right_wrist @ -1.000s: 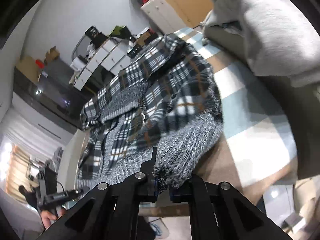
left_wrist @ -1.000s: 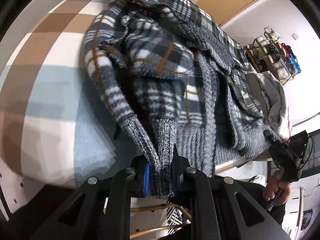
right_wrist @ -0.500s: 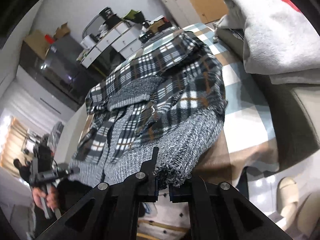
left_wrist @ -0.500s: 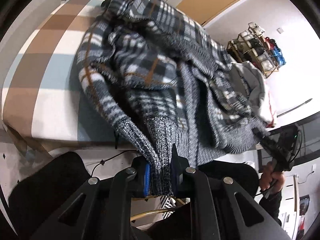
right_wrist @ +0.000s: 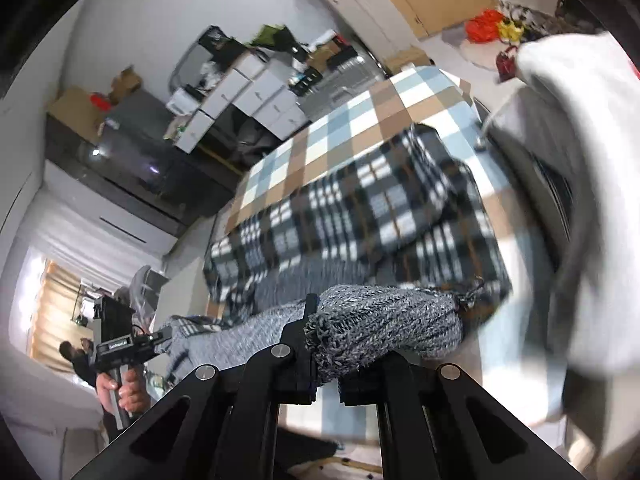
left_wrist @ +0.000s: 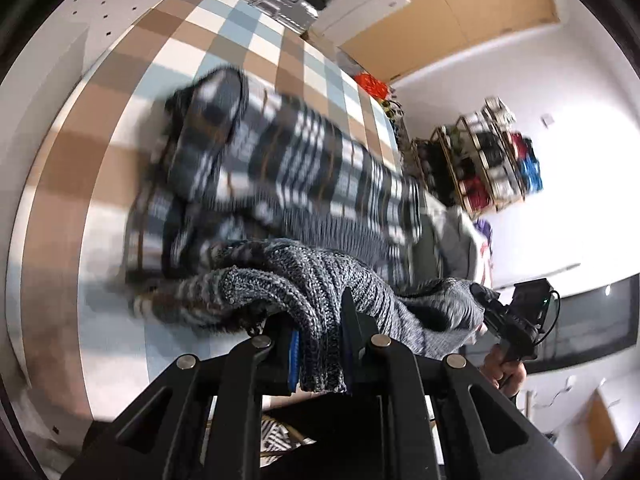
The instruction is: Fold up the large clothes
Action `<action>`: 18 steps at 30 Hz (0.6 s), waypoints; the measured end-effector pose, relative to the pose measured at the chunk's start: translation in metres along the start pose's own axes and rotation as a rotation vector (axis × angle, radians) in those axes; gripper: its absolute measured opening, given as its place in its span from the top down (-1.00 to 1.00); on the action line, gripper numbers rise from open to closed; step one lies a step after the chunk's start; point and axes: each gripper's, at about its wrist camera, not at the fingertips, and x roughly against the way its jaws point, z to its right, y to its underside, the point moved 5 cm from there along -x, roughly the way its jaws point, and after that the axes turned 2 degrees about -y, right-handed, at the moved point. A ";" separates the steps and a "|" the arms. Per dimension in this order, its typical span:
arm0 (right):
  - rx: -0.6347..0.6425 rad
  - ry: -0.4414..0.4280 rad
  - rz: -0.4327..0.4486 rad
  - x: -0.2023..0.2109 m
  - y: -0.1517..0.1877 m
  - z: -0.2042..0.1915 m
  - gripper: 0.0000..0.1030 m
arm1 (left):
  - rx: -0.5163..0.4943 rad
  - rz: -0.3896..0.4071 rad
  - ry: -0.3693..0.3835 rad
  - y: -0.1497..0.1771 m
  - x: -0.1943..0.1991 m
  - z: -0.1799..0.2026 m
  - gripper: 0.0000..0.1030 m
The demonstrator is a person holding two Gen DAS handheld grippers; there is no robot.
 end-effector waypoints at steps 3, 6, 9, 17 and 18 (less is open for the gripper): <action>-0.013 0.045 -0.041 -0.025 -0.052 -0.003 0.88 | 0.010 -0.004 -0.029 -0.039 -0.006 0.001 0.80; -0.037 0.123 -0.114 -0.055 -0.089 0.003 0.88 | 0.031 -0.015 -0.055 -0.072 -0.018 -0.003 0.80; -0.055 0.200 -0.177 -0.088 -0.117 0.019 0.88 | 0.080 -0.028 -0.077 -0.091 -0.034 -0.019 0.80; -0.276 0.206 -0.282 -0.158 -0.139 0.079 0.85 | 0.270 -0.082 0.021 -0.105 -0.049 -0.054 0.76; -0.307 0.168 -0.266 -0.157 -0.142 0.084 0.84 | 0.267 -0.077 0.028 -0.106 -0.046 -0.053 0.76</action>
